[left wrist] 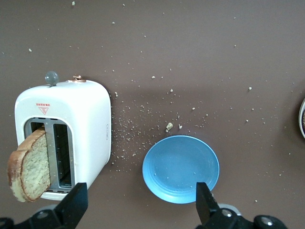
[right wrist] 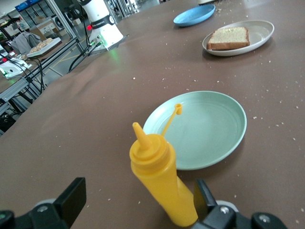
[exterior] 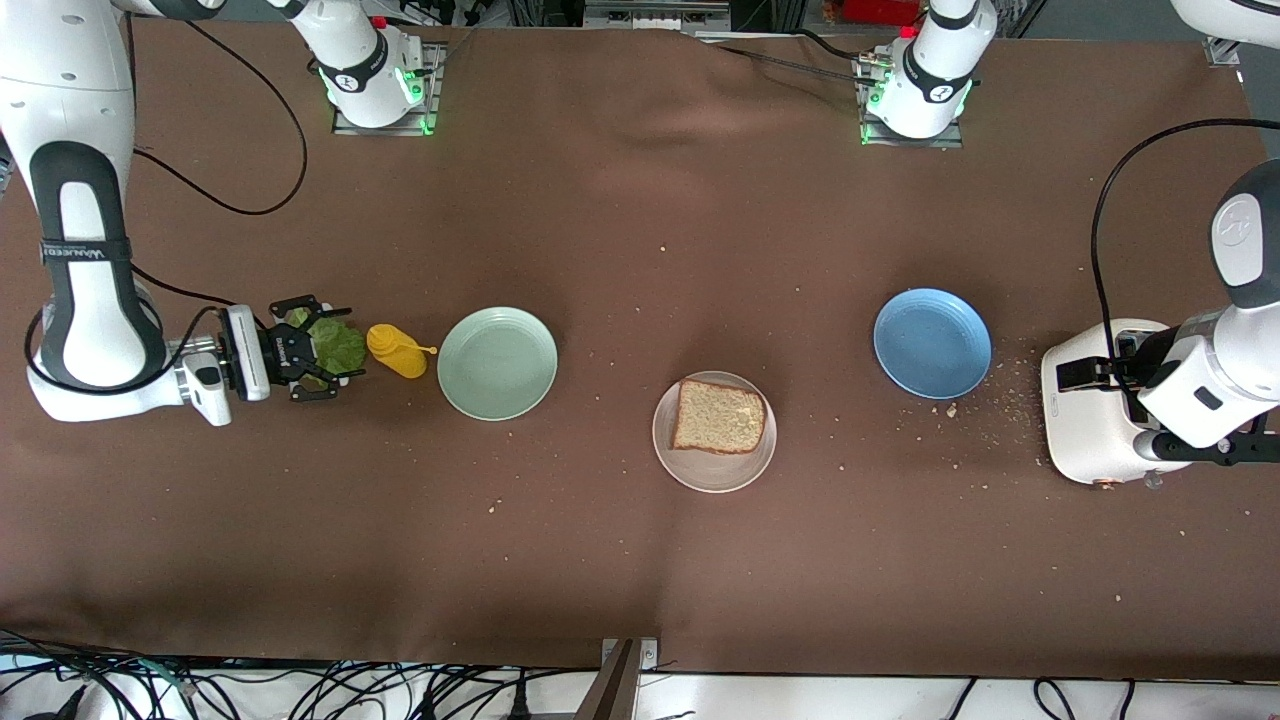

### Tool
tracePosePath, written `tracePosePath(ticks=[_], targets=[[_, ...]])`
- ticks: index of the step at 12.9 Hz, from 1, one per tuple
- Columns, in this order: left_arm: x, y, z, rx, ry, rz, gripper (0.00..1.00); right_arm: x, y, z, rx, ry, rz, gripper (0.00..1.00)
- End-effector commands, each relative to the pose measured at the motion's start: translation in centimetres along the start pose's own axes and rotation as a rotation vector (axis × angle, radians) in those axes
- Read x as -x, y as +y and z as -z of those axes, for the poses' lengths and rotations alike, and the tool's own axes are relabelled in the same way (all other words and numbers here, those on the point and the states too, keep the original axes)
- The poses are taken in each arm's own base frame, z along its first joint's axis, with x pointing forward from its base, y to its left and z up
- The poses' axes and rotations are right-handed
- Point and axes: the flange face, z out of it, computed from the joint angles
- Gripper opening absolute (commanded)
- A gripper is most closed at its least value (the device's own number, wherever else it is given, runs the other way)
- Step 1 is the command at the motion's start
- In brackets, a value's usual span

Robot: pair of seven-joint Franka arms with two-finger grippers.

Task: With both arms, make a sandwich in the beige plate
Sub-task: 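Grasp the green lettuce leaf with the right gripper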

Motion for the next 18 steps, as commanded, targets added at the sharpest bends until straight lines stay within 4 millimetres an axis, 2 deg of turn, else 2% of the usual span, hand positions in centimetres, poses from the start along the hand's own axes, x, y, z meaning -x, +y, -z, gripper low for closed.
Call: tracePosePath(ticks=[1, 4, 6, 9, 11, 13, 14, 15, 17, 18], targets=[[0.3, 0.2, 0.2, 0.009, -0.002, -0.002, 1.0, -2.0, -1.9, 3.4, 0.047, -0.162, -0.156, 1.0], [0.3, 0.1, 0.2, 0.01, -0.002, 0.0, 1.0, -1.9, -2.2, 5.2, 0.129, -0.375, -0.375, 1.0], [0.3, 0.1, 0.2, 0.01, -0.002, 0.0, 1.0, -1.0, -1.2, 4.4, 0.207, -0.516, -0.466, 1.0], [0.3, 0.1, 0.2, 0.01, -0.002, 0.0, 1.0, 1.0, -0.6, 1.7, 0.29, -0.6, -0.529, 1.0], [0.3, 0.1, 0.2, 0.01, -0.002, 0.0, 1.0, 3.7, -0.6, -0.3, 0.356, -0.618, -0.527, 1.0], [0.3, 0.1, 0.1, 0.01, -0.004, 0.0, 1.0, 4.6, -0.8, -2.9, 0.388, -0.636, -0.523, 0.99], [0.3, 0.2, 0.2, 0.01, -0.004, -0.002, 1.0, 5.3, -1.2, -3.5, 0.384, -0.635, -0.551, 0.96], [0.3, 0.2, 0.2, 0.01, -0.004, -0.002, 1.0, 5.7, -1.4, -3.9, 0.381, -0.636, -0.575, 0.87], [0.3, 0.1, 0.1, 0.01, -0.004, 0.0, 1.0, 5.6, -1.3, -4.5, 0.374, -0.641, -0.581, 0.16], [0.3, 0.2, 0.2, 0.01, -0.004, -0.002, 1.0, 5.9, -1.2, -4.6, 0.373, -0.643, -0.587, 0.0]])
